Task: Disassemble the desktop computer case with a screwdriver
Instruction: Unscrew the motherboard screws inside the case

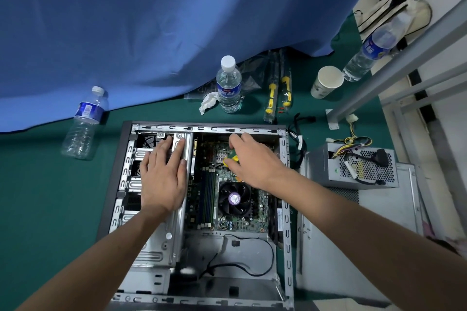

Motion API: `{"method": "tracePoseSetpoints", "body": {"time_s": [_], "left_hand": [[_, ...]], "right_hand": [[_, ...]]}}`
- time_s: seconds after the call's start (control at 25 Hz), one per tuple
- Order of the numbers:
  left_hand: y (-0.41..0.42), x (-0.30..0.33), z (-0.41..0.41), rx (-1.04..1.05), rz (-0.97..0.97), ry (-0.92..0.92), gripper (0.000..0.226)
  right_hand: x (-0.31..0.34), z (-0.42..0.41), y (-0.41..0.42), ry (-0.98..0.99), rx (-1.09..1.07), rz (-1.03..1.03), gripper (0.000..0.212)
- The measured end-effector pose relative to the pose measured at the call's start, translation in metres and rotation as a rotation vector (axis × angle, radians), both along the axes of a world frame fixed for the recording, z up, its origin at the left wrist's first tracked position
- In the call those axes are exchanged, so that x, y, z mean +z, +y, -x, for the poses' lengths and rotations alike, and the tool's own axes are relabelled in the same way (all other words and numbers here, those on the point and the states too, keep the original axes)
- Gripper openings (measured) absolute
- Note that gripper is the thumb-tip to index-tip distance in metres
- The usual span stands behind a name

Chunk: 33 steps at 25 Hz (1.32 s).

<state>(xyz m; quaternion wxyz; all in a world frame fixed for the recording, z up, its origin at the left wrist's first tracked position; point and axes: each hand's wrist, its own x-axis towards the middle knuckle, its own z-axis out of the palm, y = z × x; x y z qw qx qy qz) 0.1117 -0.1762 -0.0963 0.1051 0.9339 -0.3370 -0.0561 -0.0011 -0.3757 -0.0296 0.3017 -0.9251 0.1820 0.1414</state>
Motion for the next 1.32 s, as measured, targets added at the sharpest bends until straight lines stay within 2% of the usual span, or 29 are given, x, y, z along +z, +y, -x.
{"method": "tracePoseSetpoints", "body": {"time_s": [0.16,0.4,0.48,0.56,0.68,0.76,0.88,0.92,1.0,1.08,1.2,1.24,1.32], "left_hand": [[0.000,0.001,0.001,0.003,0.003,0.011,0.055],[0.000,0.000,0.000,-0.001,0.002,0.005,0.054],[0.000,0.000,0.000,-0.001,-0.004,0.003,0.054],[0.000,-0.001,-0.001,-0.002,-0.009,0.001,0.054],[0.000,-0.002,-0.001,-0.001,-0.005,-0.001,0.054],[0.000,-0.002,-0.001,-0.001,-0.002,-0.003,0.054],[0.000,-0.002,-0.001,-0.002,0.004,-0.010,0.053],[0.000,-0.002,0.000,-0.002,0.008,-0.010,0.053],[0.000,-0.001,0.000,-0.002,0.015,-0.009,0.053],[0.000,-0.001,0.000,-0.002,0.015,-0.011,0.053],[0.000,-0.002,-0.001,0.000,0.004,-0.008,0.054],[0.000,-0.001,-0.001,0.001,0.002,-0.007,0.054],[0.000,-0.001,0.000,-0.001,0.003,-0.009,0.053]], "right_hand": [[0.003,-0.006,-0.004,-0.036,0.011,-0.014,0.019],[0.011,-0.023,-0.005,-0.038,0.248,0.061,0.036],[0.012,-0.031,0.003,-0.003,0.237,0.095,0.032],[0.014,-0.041,0.007,0.074,0.189,0.204,0.038],[0.021,-0.050,0.005,0.028,0.381,0.244,0.017],[0.025,-0.048,0.002,0.017,0.491,0.210,0.027],[0.024,-0.054,0.002,0.152,0.351,0.272,0.042],[0.025,-0.057,0.002,0.169,0.342,0.309,0.040],[0.023,-0.059,-0.004,0.108,0.403,0.271,0.020],[0.024,-0.055,-0.011,0.063,0.459,0.183,0.027],[0.019,-0.046,-0.012,0.117,0.363,0.244,0.032],[0.017,-0.043,-0.012,0.108,0.337,0.256,0.031],[0.010,-0.034,-0.016,0.041,0.364,0.254,0.016]]}}
